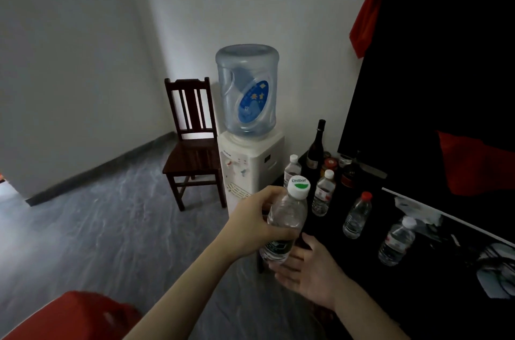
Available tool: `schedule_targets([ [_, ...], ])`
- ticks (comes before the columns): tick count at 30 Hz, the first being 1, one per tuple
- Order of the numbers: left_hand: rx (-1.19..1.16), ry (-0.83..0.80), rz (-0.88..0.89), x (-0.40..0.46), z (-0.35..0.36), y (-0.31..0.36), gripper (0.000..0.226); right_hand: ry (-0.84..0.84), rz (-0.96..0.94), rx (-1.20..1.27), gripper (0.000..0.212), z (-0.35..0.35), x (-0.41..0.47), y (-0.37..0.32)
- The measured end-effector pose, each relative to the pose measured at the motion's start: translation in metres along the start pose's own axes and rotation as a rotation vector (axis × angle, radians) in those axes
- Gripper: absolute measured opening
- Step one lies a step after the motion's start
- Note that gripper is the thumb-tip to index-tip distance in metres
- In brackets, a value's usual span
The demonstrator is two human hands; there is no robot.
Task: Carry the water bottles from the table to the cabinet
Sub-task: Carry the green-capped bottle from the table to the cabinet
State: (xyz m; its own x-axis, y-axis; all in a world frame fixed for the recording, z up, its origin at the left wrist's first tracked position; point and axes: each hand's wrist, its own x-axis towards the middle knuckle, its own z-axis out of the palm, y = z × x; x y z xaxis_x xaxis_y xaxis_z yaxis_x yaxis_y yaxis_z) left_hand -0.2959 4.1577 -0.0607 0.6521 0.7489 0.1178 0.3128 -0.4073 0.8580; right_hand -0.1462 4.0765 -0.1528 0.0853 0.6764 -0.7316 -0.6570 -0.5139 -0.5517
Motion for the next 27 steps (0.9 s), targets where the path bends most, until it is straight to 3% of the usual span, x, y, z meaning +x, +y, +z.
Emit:
schedule_targets([
  [14,-0.036,-0.292,-0.09,0.158,0.053,-0.111,0.07,0.137,0.138,0.204,0.063,-0.047,0.149,-0.045],
  [27,-0.032,-0.443,-0.144,0.256,0.096,-0.19,0.069,0.25,0.206,0.436,0.06,-0.084,0.258,-0.081],
])
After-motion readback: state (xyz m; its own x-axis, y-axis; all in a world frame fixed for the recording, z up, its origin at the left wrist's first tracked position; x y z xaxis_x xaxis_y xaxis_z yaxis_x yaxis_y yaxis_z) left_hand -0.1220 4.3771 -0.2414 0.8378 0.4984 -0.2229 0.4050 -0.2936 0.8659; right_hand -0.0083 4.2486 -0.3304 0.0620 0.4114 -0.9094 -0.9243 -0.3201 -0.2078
